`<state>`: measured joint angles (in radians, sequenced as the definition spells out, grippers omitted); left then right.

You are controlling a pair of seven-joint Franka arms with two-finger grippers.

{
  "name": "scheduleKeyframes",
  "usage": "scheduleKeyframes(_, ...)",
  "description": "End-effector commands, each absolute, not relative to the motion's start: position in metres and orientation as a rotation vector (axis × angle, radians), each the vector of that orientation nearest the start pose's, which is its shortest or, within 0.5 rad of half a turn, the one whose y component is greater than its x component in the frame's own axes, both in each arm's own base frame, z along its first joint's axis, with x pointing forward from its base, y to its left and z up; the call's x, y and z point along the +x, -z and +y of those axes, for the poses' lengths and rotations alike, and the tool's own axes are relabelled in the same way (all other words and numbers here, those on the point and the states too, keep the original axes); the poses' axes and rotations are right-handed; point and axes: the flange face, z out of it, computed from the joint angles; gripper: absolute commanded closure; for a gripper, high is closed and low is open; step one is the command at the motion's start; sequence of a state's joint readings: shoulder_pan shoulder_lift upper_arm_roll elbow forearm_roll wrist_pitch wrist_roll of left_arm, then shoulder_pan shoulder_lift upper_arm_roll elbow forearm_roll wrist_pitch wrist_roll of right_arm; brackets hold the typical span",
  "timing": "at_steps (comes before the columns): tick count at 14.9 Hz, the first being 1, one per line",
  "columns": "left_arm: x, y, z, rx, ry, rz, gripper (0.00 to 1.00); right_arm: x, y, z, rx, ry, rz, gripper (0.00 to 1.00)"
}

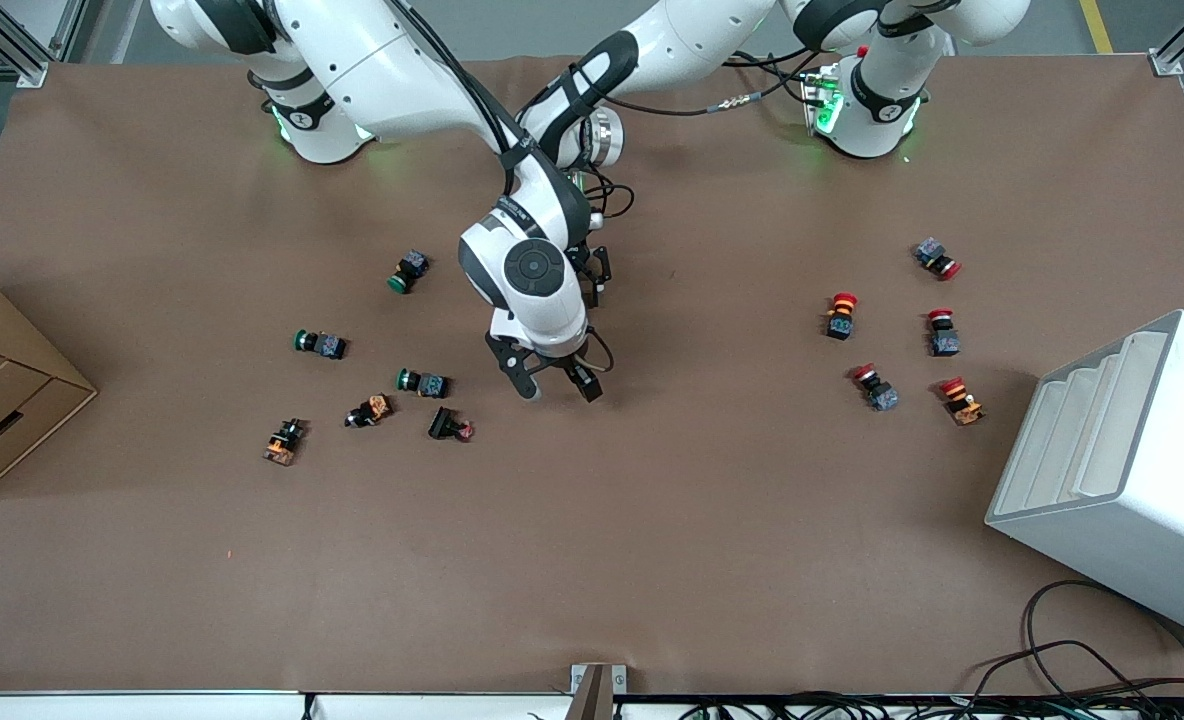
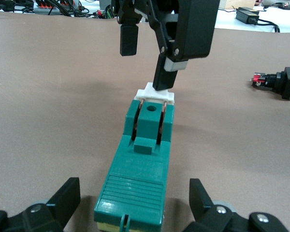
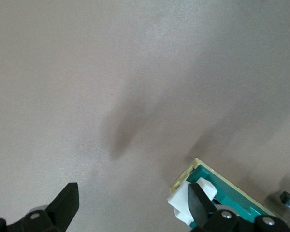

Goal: Close load switch with both arms

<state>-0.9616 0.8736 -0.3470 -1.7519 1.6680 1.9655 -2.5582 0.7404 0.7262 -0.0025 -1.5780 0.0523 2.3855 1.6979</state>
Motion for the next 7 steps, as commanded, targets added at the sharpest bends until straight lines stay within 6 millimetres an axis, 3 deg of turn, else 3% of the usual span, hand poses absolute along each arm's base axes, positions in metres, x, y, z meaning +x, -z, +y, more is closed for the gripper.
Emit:
scheduleKeyframes(1, 0.239, -0.085, -0.588, -2.745, 1.564, -0.182, 0.01, 0.553, -0.236, 0.470, -2.632, 0.027, 1.462, 0.00)
scheduleKeyframes(4, 0.238, -0.087, -0.588, -2.739, 1.562, -0.160, 0.01, 0.580, -0.268, 0.451, -2.684, -0.004, 1.446, 0.00)
scheduleKeyframes(7, 0.253, -0.103, -0.587, -2.708, 1.519, -0.142, 0.01, 0.617, -0.307, 0.402, -2.799, -0.063, 1.334, 0.00)
